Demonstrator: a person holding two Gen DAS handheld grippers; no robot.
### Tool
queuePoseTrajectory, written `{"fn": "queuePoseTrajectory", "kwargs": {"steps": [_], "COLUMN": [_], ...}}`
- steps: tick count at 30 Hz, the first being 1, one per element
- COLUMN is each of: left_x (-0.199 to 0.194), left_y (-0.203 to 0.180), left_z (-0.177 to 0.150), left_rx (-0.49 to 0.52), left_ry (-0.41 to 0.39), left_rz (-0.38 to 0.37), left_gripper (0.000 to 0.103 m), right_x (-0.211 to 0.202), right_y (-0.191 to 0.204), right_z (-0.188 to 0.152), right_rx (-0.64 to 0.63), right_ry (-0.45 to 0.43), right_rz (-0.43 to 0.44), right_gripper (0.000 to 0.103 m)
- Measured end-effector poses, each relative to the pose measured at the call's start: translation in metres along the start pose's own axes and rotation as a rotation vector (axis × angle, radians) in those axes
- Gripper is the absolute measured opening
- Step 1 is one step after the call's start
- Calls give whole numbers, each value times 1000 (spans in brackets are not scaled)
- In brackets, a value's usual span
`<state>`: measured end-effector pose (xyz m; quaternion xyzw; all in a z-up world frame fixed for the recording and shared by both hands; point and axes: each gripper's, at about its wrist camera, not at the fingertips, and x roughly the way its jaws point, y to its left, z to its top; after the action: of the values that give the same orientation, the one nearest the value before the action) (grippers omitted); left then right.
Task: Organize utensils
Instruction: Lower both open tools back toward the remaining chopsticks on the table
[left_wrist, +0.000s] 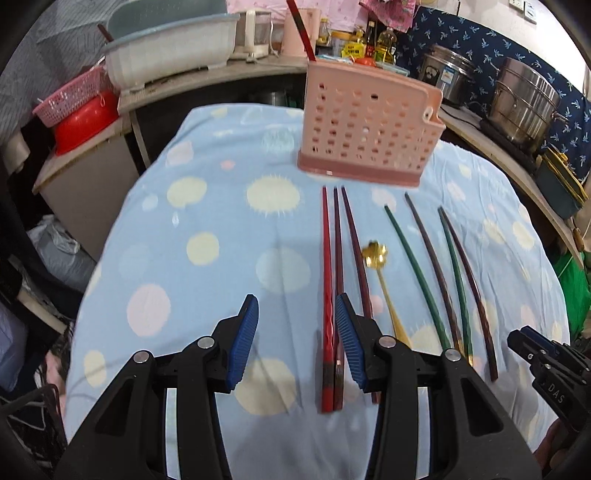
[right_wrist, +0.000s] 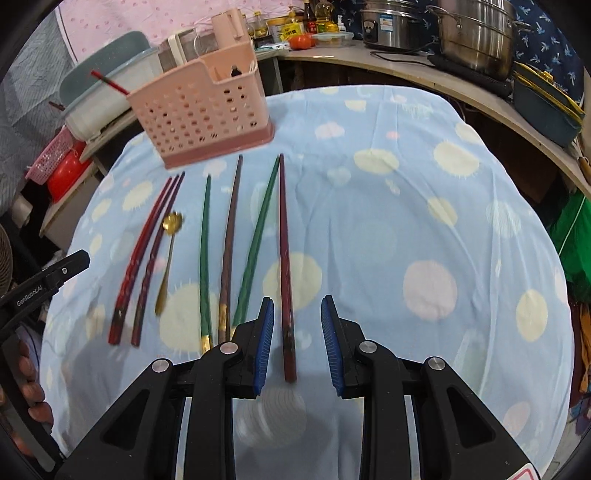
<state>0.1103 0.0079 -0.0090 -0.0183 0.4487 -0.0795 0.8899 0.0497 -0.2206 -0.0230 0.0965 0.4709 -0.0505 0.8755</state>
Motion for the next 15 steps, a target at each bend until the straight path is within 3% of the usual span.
{"fn": "queuePoseTrajectory", "kwargs": {"steps": [7, 15], "left_x": [6, 12], "left_y": [2, 0], "left_z": [-32, -42], "left_rx": [8, 10], "left_ry": [22, 36], "left_rz": [-10, -25], "left_gripper": [42, 42], "right_x": [9, 13], "right_y": [2, 4], "right_z": [-16, -20], "right_rx": [-9, -15], "right_ry": [15, 20], "right_rz": [3, 2], "right_gripper": [26, 26]}}
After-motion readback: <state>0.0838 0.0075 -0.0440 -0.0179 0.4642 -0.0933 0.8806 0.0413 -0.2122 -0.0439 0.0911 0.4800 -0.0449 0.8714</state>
